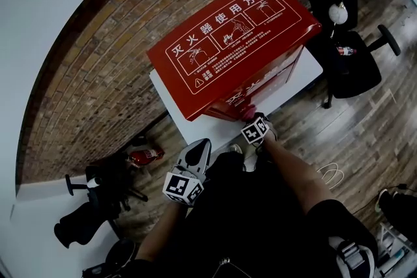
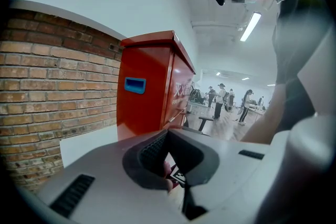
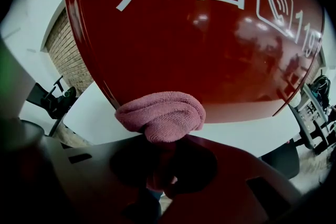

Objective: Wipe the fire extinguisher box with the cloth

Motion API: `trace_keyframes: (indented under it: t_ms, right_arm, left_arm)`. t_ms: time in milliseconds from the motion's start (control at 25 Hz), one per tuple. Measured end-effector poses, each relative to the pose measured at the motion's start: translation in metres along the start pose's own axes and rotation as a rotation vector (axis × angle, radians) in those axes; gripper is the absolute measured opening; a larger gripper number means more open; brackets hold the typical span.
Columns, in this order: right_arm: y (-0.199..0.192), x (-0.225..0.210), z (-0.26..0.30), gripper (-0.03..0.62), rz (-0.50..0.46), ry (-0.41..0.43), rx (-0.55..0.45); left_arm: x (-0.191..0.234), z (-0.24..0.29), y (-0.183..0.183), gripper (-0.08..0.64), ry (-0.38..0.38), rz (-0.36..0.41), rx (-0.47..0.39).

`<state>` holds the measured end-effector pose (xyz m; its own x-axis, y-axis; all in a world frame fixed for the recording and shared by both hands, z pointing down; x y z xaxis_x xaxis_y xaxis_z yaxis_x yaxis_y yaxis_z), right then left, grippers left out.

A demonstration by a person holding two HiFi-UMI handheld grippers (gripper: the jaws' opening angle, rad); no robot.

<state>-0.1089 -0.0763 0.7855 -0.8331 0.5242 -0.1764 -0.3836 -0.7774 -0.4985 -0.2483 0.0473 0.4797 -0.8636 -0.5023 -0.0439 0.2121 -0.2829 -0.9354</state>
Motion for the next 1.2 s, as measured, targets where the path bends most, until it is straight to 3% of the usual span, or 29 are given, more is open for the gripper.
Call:
trace_keyframes:
  t_ms: [1200]
  right_arm:
    - [0.043,0.019,-0.082,0.083,0.010,0.074,-0.162]
  left_arm:
    - [-0.007,0.026,0.007,0.020,-0.076,0.001,-0.040]
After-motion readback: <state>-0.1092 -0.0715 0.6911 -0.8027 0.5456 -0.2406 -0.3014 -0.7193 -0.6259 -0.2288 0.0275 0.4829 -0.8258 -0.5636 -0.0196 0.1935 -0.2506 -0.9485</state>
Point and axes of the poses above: the fingertips, and each gripper's own axes: z forward along the fingers, x to its left, y out of its top, the point moved 6 cm from there along -z, backward along the fingers, and after that the axes turned 14 degrees about z, right-handed, at the moved point
